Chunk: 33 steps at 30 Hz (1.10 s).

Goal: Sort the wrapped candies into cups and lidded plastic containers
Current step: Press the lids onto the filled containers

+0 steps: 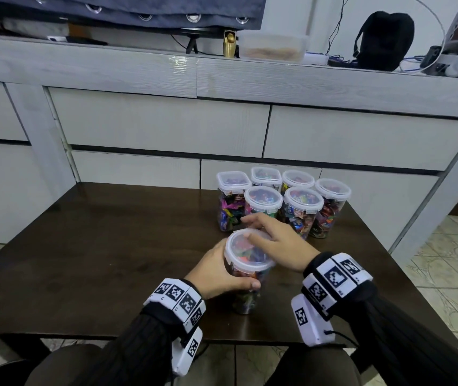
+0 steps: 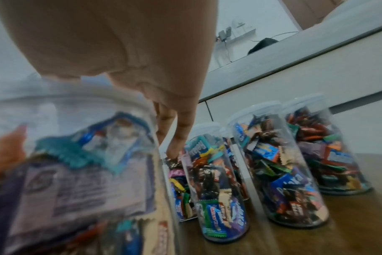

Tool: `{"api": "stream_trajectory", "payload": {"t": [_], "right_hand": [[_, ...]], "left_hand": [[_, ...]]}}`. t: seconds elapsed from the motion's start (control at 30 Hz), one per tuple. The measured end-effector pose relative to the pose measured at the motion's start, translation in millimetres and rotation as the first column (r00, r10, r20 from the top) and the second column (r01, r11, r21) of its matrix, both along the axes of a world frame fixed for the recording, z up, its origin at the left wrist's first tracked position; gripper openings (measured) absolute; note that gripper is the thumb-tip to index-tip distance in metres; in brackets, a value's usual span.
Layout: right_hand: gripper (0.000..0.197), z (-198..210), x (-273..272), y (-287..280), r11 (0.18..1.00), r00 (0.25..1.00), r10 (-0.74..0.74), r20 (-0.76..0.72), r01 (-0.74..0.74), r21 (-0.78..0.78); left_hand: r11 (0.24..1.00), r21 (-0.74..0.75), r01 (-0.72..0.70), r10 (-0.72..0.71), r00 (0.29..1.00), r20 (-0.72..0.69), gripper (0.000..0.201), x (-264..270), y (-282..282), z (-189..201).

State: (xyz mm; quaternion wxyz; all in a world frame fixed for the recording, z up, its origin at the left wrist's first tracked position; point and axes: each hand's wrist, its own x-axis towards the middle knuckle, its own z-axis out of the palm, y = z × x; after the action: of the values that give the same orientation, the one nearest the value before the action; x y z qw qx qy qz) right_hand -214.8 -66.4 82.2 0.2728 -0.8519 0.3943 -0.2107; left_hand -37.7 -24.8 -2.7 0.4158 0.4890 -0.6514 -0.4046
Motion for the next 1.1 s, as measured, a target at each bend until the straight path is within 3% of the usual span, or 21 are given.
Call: {"api": "stream_trajectory", "payload": {"t": [0.13, 0.3, 0.47, 0.67, 0.87, 1.0, 1.1], "right_hand": [[0.019, -4.1, 19.9, 1.0, 0.996, 0.996, -0.035, -0.08, 0.028, -0.087], [0.012, -8.6, 28.7, -3.1, 0.993, 0.992, -0.105, -0.072, 0.101, -0.059], [0.022, -4.8, 24.8, -2.8, 0.991, 0.991, -0.125, -0.039, 0.123, -0.052], [0.035, -16.0, 13.4, 5.7, 0.898, 0.908, -0.39, -0.154, 0.337, -0.283], [0.036, -8.4, 16.0, -4.2, 0.916, 0.948, -0.298, -0.112, 0.251, -0.314], [0.035, -3.4, 7.9, 0.9, 0.925, 0.957, -0.249, -0.151, 0.189, -0.33], [0.051, 1.0, 1.5, 5.9, 0.958, 0.961, -0.23, -0.155, 0.196, -0.208]], "left_hand": [[0.999, 0.037, 0.028, -0.028, 1.0, -0.015, 0.079, -3.0, -1.5, -4.3], [0.999, 0.04, 0.037, -0.034, 0.996, -0.079, 0.088, -6.2, 0.4, -10.3], [0.999, 0.045, 0.019, -0.013, 0.991, -0.131, 0.09, -8.9, 5.0, -11.5], [1.0, 0.003, -0.017, 0.017, 0.991, -0.13, 0.088, -15.4, 8.1, -13.2], [0.996, 0.018, -0.09, 0.092, 0.986, -0.14, 0.098, -15.5, 12.2, -17.1], [0.999, 0.037, 0.031, -0.027, 0.993, -0.116, 0.11, -5.2, 16.4, -3.8], [0.998, 0.013, 0.065, -0.063, 0.992, -0.111, 0.118, 6.8, 17.8, 13.9]]}}
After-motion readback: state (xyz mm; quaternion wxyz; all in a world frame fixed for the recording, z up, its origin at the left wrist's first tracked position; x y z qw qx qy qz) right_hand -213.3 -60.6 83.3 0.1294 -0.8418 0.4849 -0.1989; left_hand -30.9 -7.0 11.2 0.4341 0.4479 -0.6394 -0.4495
